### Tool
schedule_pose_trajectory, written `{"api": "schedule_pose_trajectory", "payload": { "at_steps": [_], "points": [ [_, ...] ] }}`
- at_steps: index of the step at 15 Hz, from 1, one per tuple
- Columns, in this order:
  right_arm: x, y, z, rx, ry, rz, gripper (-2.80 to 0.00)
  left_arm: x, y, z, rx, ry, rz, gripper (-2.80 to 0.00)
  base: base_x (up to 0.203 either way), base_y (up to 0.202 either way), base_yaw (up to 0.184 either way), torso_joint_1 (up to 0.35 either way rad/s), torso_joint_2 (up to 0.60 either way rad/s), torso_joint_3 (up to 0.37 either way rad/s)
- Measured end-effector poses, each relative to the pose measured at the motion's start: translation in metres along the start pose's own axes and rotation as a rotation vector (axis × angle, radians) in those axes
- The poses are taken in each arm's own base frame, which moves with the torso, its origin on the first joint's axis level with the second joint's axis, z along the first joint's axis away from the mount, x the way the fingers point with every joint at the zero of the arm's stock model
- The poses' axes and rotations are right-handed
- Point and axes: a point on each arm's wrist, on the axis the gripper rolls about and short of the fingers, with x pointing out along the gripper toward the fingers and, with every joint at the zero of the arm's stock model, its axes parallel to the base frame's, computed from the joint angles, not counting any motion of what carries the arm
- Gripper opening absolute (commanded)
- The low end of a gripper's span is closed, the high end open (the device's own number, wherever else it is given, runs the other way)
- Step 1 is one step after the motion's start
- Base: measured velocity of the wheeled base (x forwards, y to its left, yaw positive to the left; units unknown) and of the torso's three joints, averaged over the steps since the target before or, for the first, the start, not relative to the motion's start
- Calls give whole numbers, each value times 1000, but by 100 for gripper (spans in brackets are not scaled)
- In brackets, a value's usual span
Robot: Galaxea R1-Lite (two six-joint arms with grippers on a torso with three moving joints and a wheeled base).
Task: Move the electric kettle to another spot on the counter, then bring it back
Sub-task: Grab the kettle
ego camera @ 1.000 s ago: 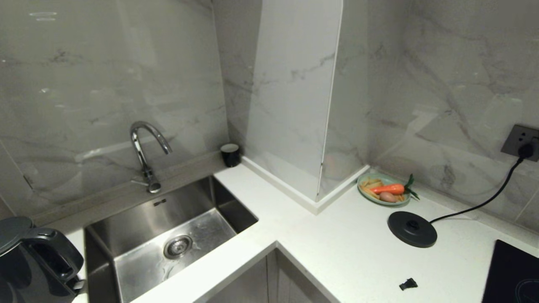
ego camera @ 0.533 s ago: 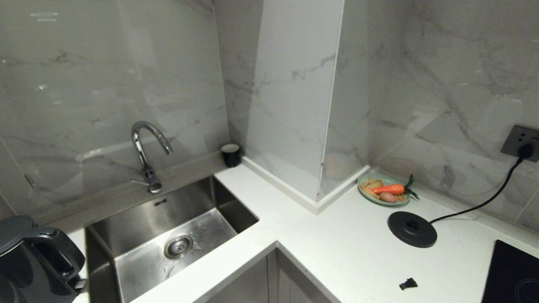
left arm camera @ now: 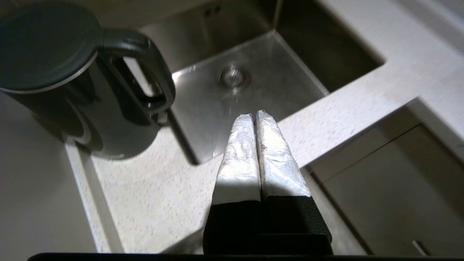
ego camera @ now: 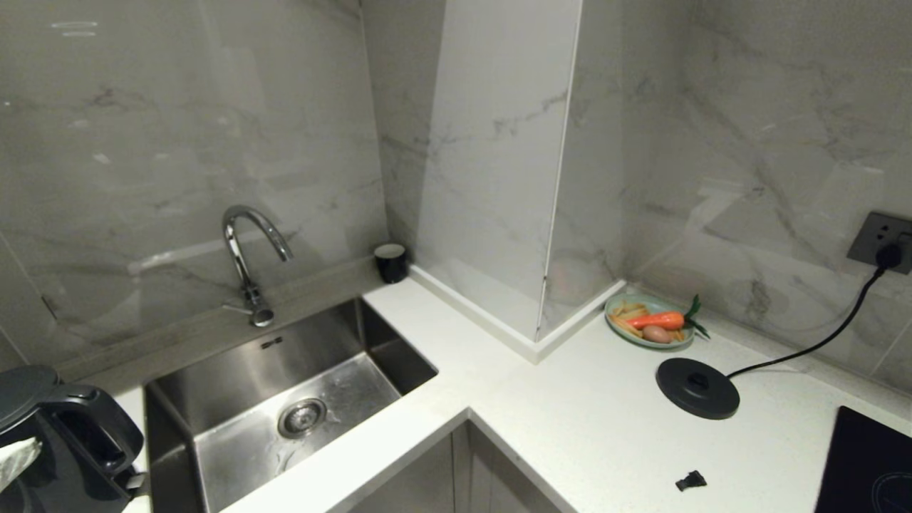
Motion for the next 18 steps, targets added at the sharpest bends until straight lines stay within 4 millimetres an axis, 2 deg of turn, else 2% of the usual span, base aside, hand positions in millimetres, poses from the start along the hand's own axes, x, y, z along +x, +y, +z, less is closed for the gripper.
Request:
{"api": "schedule_pose_trajectory", "payload": {
  "at_steps": [2, 5, 9, 10, 14, 18],
  "points": [
    [0, 0, 0, 0, 0, 0, -280, 33, -2, 5, 9, 149, 47, -280, 0, 0, 0, 0, 0, 0],
    [0, 0, 0, 0, 0, 0, -280, 71, -4, 0, -34, 326, 99, -280, 0, 0, 0, 0, 0, 0],
    [0, 0, 0, -1, 0, 0, -280, 103, -1, -20, -137, 504, 234, -280, 0, 0, 0, 0, 0, 0],
    [0, 0, 0, -1, 0, 0, -280, 109, 1, -23, -146, 530, 252, 0, 0, 0, 0, 0, 0, 0],
    [0, 0, 0, -1, 0, 0, -280, 138, 12, -27, -186, 509, 301, 0, 0, 0, 0, 0, 0, 0],
    [0, 0, 0, 0, 0, 0, -280, 161, 15, -28, -196, 460, 299, 0, 0, 0, 0, 0, 0, 0]
  ]
}}
